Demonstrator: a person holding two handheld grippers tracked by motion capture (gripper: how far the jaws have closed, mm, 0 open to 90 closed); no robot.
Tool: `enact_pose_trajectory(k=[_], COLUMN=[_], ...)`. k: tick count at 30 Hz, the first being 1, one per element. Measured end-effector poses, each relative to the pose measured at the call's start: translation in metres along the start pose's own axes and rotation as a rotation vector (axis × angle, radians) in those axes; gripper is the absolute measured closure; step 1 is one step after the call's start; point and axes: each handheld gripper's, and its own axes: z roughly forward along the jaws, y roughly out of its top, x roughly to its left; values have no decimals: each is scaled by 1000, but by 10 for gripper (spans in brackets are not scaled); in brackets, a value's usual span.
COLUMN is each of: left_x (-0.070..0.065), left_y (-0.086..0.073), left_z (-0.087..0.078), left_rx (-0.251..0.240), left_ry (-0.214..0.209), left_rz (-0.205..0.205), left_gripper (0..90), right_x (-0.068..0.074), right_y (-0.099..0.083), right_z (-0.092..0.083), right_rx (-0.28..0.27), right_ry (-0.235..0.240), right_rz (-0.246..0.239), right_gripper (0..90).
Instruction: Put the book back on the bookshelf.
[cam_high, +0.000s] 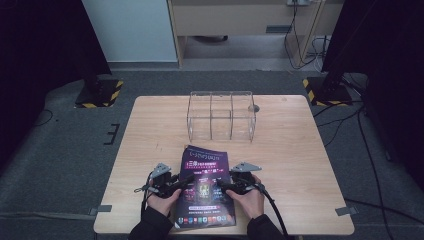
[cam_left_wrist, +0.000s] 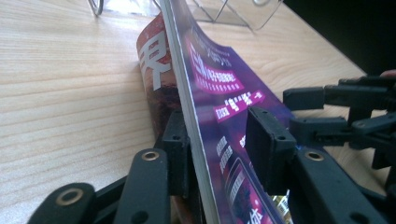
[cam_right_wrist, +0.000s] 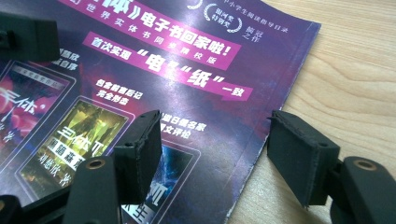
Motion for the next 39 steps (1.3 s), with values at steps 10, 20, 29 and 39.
enact_pose_trajectory(k=[10, 20, 29, 39], left_x=[3, -4, -14, -19], left_y=[0, 2, 6, 12], left_z=[2, -1, -7, -11], left_rx=[18, -9, -60, -94], left_ry=[43, 35, 18, 4], left_rz=[-3, 1, 36, 40], left_gripper=[781, 847, 849, 849], right_x=[0, -2, -8, -14], right_y=[0, 1, 3, 7], right_z=[0, -1, -8, -16], right_rx=[1, 6, -7, -37], right_ry=[-2, 21, 30, 47], right_rz=[-8, 13, 13, 3], right_gripper=[353, 335, 298, 279])
